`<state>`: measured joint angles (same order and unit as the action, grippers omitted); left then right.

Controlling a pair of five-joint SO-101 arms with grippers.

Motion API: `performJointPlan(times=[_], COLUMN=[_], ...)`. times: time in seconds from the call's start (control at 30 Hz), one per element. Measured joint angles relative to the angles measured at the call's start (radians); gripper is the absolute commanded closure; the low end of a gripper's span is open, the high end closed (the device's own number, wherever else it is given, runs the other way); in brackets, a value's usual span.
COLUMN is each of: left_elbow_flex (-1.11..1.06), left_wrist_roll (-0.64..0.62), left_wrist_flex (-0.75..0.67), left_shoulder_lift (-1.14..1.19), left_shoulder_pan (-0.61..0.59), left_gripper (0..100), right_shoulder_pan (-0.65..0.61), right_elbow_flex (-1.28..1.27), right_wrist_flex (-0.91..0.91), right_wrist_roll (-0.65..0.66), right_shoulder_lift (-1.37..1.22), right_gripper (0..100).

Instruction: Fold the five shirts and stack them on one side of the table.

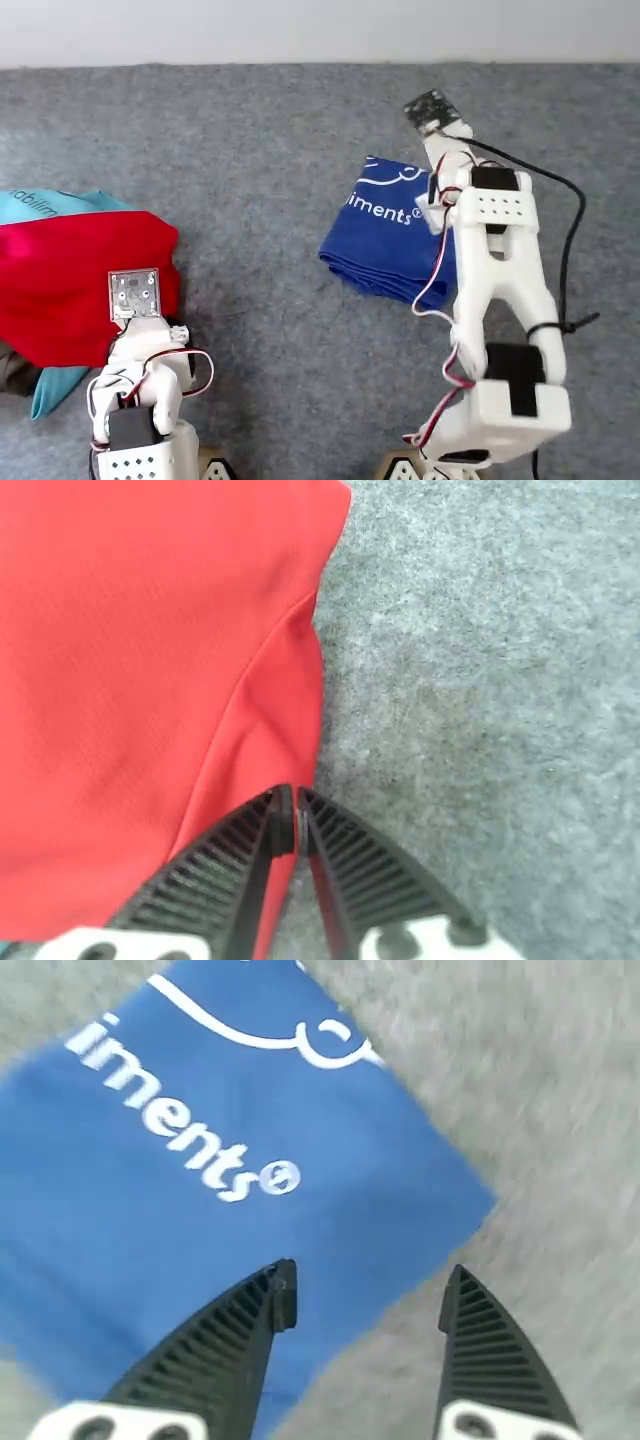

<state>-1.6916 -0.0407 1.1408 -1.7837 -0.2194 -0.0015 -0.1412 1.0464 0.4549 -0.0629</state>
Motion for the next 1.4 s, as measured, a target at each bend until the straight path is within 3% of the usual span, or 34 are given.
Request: performJointPlan(times=[0.27, 0.43, 0.53, 0.97, 1.07, 1.27, 1.4], left_elbow_flex=[0.000, 0.000, 0.000, 0.000, 0.000, 0.000, 0.000], left_wrist_roll=[0.000, 0.000, 0.000, 0.000, 0.000, 0.000, 0.000], left_wrist_flex=[0.000, 0.000, 0.000, 0.000, 0.000, 0.000, 0.000], left_shoulder_lift=[0.000, 0.000, 0.000, 0.000, 0.000, 0.000, 0.000], left_shoulder_pan=[0.000, 0.000, 0.000, 0.000, 0.000, 0.000, 0.000], left_gripper=[99, 99, 99, 99, 99, 99, 99], right_shoulder_pan=[-0.087, -0.087, -0.071, -0.048, -0.046, -0.037, -0.034], right_elbow_flex=[0.000, 0.000, 0.000, 0.000, 0.008, 0.158, 0.285], right_wrist_flex=[0.157, 0.157, 0.138, -0.112, -0.187, -0.109, 0.035], right_wrist_roll=[-0.523, -0.753, -0.845, -0.954, -0.954, -0.954, -0.954], right_shoulder_lift=[0.086, 0.077, 0.026, -0.255, -0.351, -0.453, -0.494], right_gripper=[74.5, 59.8, 57.1, 57.4, 66.0, 99.8, 97.6])
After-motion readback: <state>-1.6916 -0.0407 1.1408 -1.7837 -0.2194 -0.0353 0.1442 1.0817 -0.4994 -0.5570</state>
